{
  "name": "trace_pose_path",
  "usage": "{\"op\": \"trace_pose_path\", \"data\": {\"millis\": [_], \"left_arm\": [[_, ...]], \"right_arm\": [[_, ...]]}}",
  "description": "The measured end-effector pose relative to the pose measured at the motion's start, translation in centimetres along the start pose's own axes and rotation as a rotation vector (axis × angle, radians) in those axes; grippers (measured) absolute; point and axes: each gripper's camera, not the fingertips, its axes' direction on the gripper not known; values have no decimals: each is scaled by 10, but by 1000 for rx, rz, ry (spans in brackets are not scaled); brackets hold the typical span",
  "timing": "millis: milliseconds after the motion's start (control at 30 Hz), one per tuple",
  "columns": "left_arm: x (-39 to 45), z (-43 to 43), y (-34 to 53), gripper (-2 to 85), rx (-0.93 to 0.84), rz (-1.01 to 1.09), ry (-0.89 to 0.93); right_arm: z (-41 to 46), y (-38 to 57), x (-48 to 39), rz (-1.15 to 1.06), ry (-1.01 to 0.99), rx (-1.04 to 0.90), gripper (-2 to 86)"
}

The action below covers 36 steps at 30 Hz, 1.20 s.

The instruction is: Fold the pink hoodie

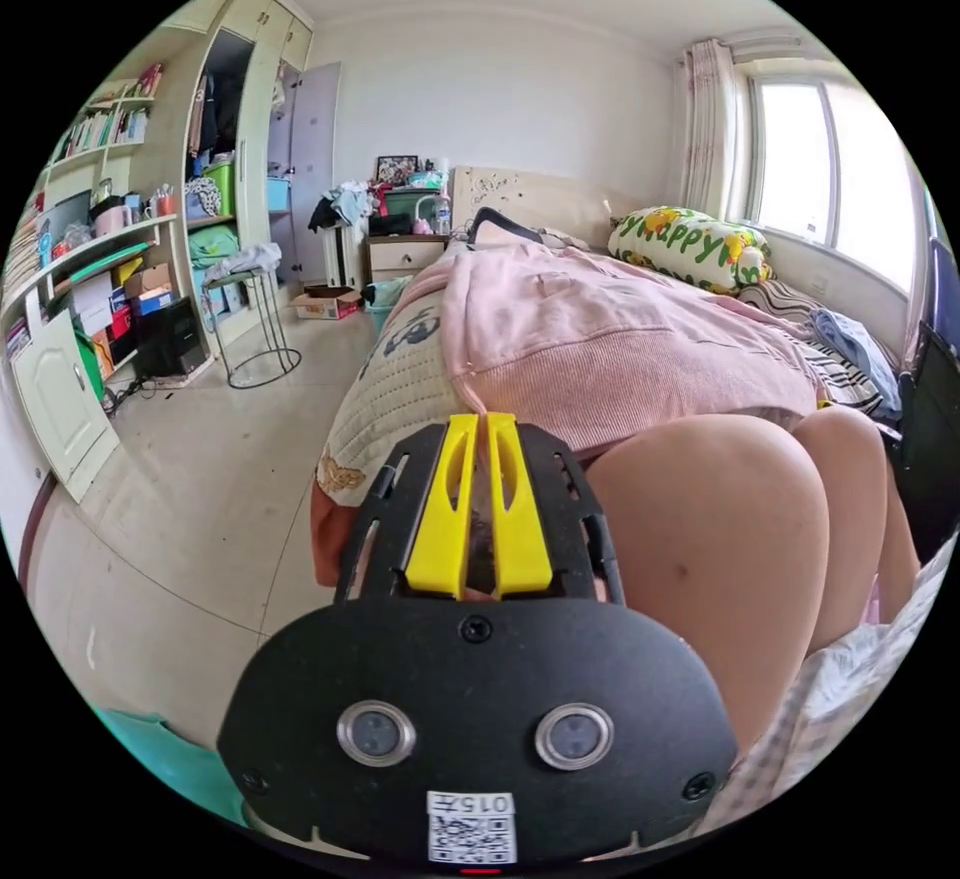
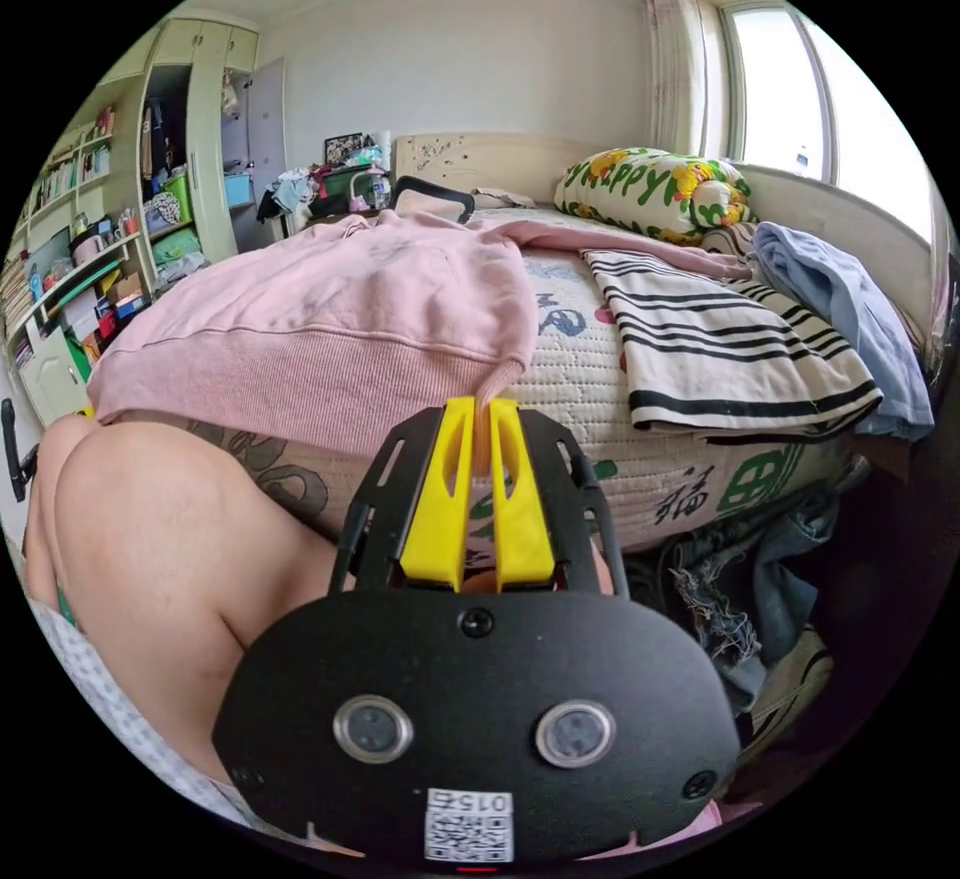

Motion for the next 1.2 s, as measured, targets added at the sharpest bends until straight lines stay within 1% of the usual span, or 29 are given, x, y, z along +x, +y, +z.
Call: {"op": "trace_pose_path", "data": {"millis": [167, 267, 333, 533, 567, 633, 700, 767, 833, 900, 933, 1000, 1100, 1200], "left_arm": [[42, -1, 1, 10, 2, 129, -160], [49, -2, 4, 27, 24, 93, -183], [53, -1, 5, 31, 31, 124, -203], [47, 0, 9, 8, 59, 78, -117], [46, 0, 11, 7, 75, 35, -107], [48, 0, 16, 7, 106, 9, -115], [53, 0, 17, 10, 108, 44, -140], [55, -6, 10, 24, 75, 112, -152], [49, -14, 2, 40, 81, 124, -150], [42, -29, -7, 55, 116, 79, -197], [38, -42, -15, 57, 154, 47, -256], [37, -59, -30, 56, 202, 60, -298], [48, -71, -72, 52, 270, 125, -244], [83, -55, -134, 53, 294, 237, -125]], "right_arm": [[9, 4, -27, -26, 94, 42, 17], [13, 2, -39, -33, 140, 49, 16], [15, -1, -43, -10, 152, 43, 16], [18, -11, -45, -13, 141, 40, 22], [17, -12, -41, 13, 123, 47, 25], [15, -11, -37, 50, 99, 71, 30], [12, -9, -32, 70, 81, 101, 38], [5, -7, -22, 74, 55, 137, 49], [-3, -7, -10, 64, 26, 155, 54], [-14, -8, 10, 96, 16, 176, 49], [-23, -10, 27, 138, 27, 196, 33], [-36, -15, 56, 199, 50, 226, 23], [-51, -38, 105, 227, 19, 257, 37], [-45, -86, 147, 195, -34, 179, 60]]}}
